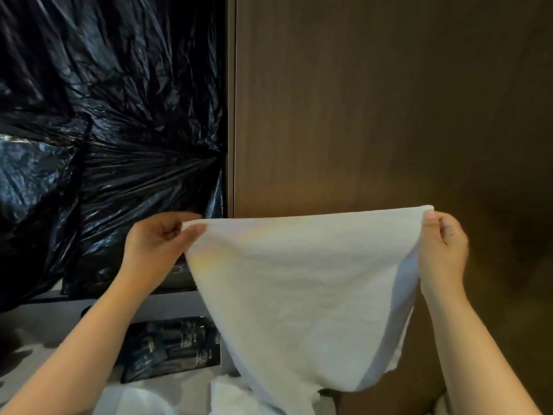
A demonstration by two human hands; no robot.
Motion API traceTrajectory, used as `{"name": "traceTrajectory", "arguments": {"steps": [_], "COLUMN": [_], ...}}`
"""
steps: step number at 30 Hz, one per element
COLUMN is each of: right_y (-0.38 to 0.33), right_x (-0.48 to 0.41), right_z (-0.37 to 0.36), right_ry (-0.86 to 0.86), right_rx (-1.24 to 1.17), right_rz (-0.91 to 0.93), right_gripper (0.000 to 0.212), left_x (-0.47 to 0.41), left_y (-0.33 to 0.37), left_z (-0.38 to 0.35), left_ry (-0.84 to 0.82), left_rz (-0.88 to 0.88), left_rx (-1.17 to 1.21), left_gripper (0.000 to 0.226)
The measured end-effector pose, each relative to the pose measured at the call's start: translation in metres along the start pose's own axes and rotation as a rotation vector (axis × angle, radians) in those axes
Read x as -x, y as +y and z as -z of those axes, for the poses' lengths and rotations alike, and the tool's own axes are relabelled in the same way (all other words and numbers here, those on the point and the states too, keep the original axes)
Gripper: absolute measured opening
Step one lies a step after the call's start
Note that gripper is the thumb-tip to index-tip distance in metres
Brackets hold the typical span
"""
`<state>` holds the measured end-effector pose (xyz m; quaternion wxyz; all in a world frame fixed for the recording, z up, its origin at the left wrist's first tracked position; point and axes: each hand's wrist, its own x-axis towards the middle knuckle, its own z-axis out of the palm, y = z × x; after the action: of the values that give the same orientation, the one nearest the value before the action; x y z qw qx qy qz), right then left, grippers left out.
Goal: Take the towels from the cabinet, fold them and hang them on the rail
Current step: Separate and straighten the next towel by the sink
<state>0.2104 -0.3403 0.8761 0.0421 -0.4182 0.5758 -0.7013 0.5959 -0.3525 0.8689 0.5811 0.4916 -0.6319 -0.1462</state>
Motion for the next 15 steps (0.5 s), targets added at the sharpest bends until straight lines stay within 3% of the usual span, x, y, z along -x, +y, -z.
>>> {"name": "traceTrajectory", "arguments": {"steps": [3,8,11,15], "right_y": [-0.008,-0.022,-0.020,0.000], "right_x": [0.000,0.002,0.005,0.014], "right_z": [0.001,-0.001,-0.006,-0.008], "right_ry": [0.006,-0.013,-0.027,-0.063], "right_rx": [-0.018,-0.059,-0.060,-0.030], "right_rz": [0.002,0.018,0.007,-0.016], "right_gripper": [0.027,0.028,0.029,0.033], "left_x": [-0.007,-0.006,-0.005,0.001], "left_y": [0.004,0.010,0.010,0.000], "left_z": [0.004,0.000,-0.003,-0.007], "left_ry": [0.042,0.120,0.184,0.140], "left_rz": [0.015,0.032,0.041,0.051], "left_rx": [0.018,0.108,0.048,-0.077], "left_gripper": [0.003,0.021,0.014,0.009]}}
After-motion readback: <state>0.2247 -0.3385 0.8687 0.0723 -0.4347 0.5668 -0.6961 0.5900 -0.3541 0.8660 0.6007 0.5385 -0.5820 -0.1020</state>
